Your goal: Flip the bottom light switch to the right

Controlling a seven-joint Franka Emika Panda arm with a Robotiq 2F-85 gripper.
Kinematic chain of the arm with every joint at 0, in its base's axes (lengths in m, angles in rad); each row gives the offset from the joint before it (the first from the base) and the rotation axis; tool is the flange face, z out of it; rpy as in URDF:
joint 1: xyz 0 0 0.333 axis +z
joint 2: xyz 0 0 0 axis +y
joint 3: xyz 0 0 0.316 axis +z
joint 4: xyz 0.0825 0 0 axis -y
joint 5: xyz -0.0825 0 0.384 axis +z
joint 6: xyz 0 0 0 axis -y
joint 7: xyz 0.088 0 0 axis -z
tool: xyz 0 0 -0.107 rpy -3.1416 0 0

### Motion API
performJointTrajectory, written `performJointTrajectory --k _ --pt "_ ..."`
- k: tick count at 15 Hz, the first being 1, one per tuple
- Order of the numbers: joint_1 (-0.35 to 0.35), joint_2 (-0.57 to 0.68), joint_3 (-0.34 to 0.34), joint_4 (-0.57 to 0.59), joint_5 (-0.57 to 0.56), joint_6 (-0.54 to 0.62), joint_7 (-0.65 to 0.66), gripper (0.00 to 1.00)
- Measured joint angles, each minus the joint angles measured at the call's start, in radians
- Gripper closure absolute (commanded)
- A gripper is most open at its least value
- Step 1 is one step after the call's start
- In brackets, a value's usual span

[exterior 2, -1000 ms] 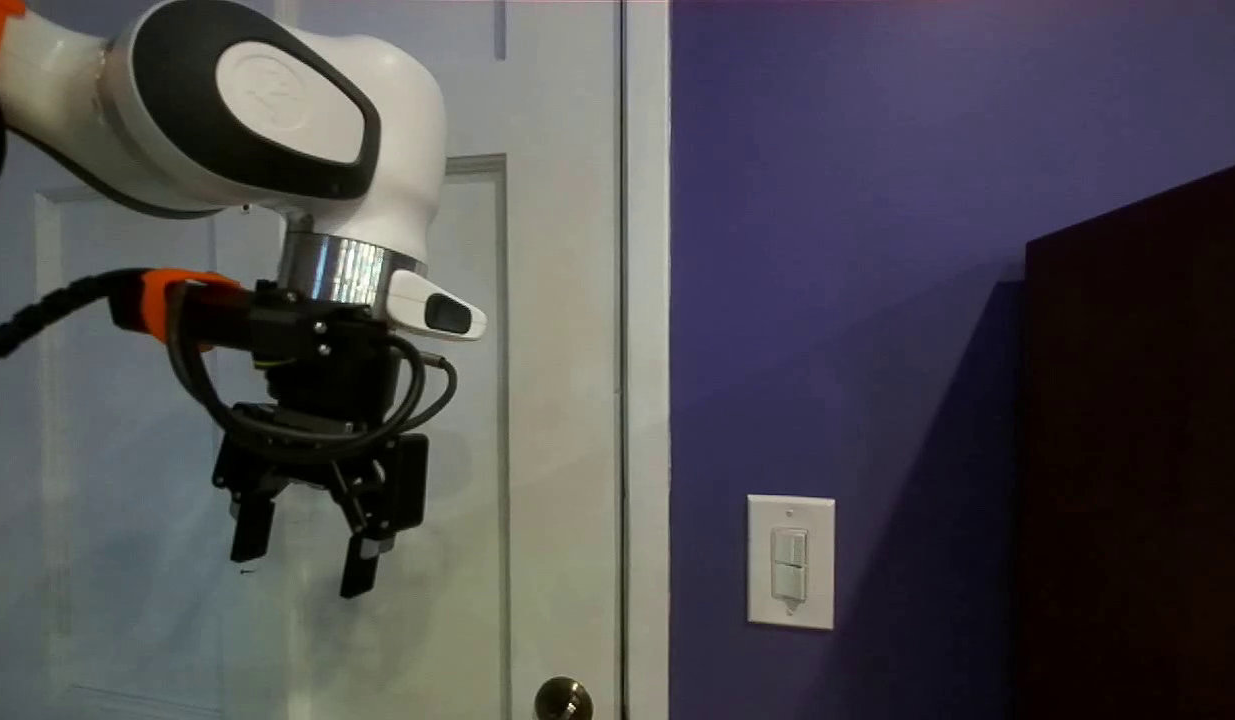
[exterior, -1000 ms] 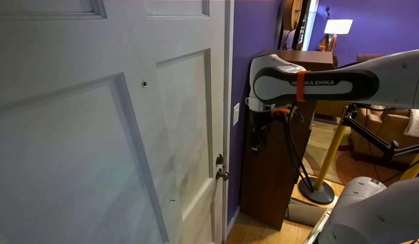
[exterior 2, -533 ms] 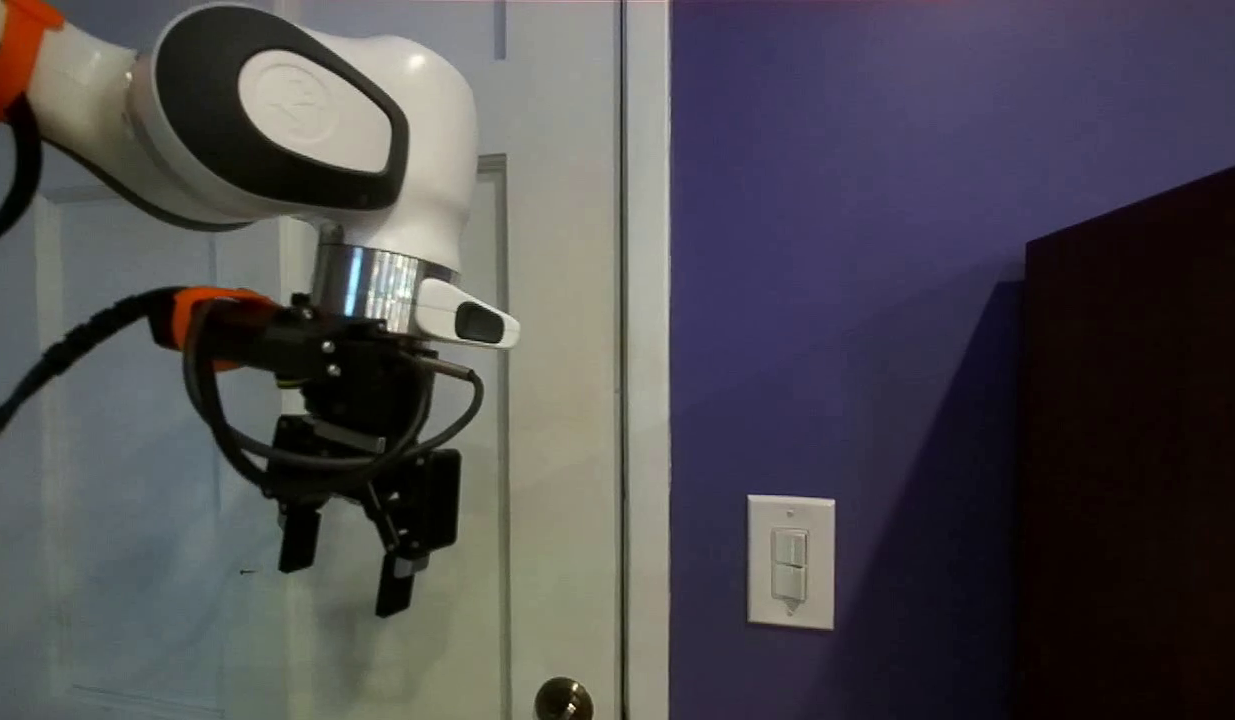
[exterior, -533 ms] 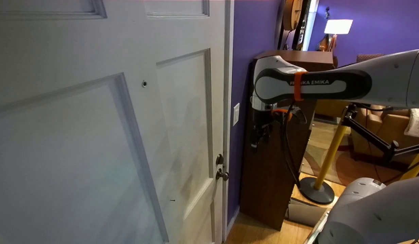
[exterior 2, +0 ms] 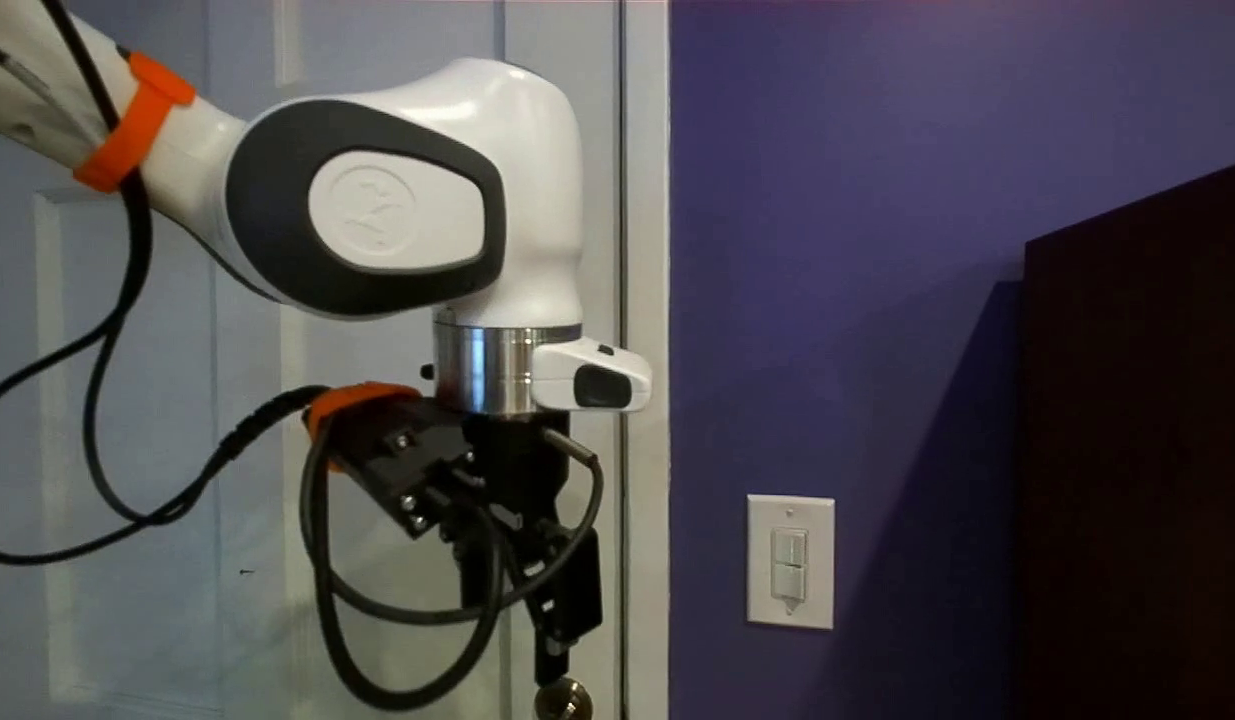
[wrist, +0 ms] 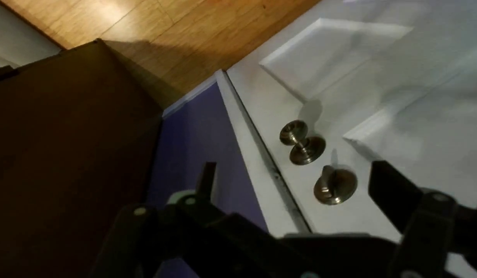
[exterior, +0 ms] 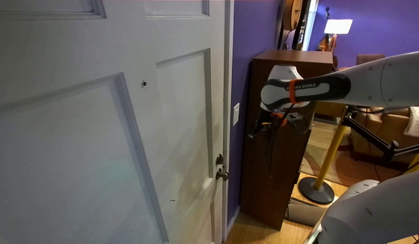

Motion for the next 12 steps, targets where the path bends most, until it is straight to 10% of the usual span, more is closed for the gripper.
performJointTrajectory --k 12 --pt "-0.041 0.164 -0.002 -0.024 0.175 0.361 0.299 0.0"
